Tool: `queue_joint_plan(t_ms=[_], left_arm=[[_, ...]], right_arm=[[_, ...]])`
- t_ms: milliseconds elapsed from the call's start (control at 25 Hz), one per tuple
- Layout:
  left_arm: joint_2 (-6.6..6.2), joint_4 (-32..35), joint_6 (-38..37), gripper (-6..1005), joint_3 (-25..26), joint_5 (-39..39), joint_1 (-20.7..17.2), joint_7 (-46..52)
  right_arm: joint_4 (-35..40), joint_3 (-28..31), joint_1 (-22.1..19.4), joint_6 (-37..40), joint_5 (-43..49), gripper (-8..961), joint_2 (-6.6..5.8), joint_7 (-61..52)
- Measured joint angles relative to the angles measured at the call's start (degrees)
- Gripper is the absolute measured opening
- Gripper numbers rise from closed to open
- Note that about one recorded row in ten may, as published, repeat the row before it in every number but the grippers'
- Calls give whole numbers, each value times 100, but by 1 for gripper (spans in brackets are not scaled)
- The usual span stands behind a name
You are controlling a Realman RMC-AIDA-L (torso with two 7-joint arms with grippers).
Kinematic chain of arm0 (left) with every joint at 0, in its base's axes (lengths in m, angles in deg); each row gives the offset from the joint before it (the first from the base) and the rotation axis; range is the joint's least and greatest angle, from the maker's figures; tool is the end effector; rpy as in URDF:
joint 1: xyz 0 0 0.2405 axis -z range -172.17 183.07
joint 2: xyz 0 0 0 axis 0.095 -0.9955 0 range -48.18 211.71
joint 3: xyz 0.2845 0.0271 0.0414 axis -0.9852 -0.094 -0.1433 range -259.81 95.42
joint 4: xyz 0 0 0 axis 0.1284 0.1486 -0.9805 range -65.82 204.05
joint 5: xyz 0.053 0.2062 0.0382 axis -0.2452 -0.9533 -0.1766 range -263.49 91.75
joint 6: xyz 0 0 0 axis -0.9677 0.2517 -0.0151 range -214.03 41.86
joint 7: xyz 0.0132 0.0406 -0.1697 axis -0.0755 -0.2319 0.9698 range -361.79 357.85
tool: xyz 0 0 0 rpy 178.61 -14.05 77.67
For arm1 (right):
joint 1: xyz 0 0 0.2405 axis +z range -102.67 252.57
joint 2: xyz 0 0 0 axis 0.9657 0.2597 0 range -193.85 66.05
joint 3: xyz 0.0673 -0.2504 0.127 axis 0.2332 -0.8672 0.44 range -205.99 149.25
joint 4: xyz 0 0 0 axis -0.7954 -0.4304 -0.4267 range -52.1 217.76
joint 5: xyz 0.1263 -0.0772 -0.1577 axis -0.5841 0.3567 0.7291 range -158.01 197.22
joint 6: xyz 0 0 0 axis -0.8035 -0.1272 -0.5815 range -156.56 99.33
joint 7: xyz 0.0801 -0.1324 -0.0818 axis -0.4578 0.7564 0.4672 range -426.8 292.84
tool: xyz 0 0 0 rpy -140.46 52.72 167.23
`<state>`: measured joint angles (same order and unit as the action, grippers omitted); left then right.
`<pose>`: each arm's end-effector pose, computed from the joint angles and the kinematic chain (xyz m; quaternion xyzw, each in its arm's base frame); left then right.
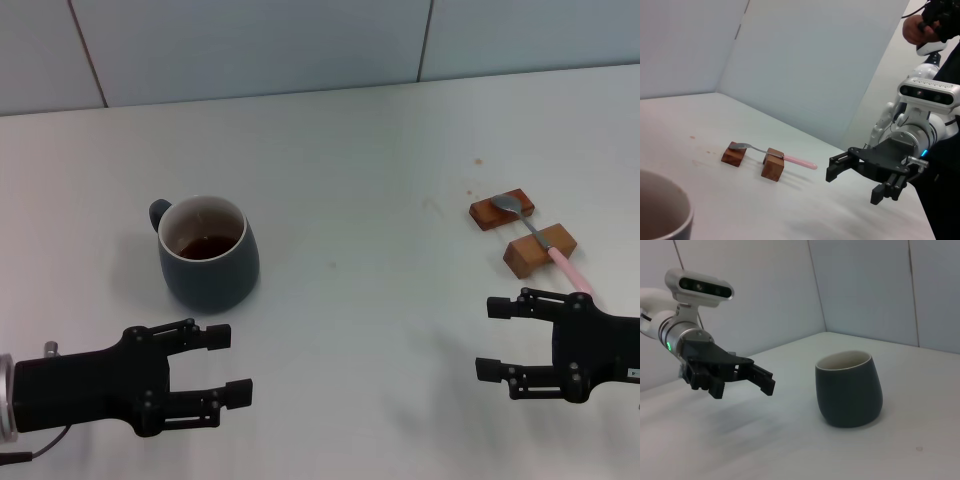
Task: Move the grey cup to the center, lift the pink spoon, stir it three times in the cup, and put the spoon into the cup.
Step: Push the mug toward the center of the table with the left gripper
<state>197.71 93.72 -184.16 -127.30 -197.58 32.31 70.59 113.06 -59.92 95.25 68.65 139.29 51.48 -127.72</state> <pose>-0.2961 0.2943 -0.0627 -0.9314 -0.2347 -0.2778 0.0150 0.3509 0.2799 -0.0269 -0.9408 0.1897 0.2405 0.1449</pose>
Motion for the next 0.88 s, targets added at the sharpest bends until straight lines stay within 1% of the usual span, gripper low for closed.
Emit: queue_joint_plan(t_ms=[240, 400, 600, 880], left_arm=[[-5, 1, 22, 774, -17, -7, 22, 21], [1, 35, 231, 766, -26, -22, 29, 11], [3, 30, 459, 662, -17, -39, 25, 44], [13, 42, 485, 517, -34, -93, 93, 47]], right_arm=[[0, 0, -1, 0, 3, 812, 1, -24], [0, 21, -1, 4, 3, 811, 1, -35], [0, 45, -1, 9, 3, 812, 22, -38], [0, 53, -1, 15, -17, 812, 48, -41]])
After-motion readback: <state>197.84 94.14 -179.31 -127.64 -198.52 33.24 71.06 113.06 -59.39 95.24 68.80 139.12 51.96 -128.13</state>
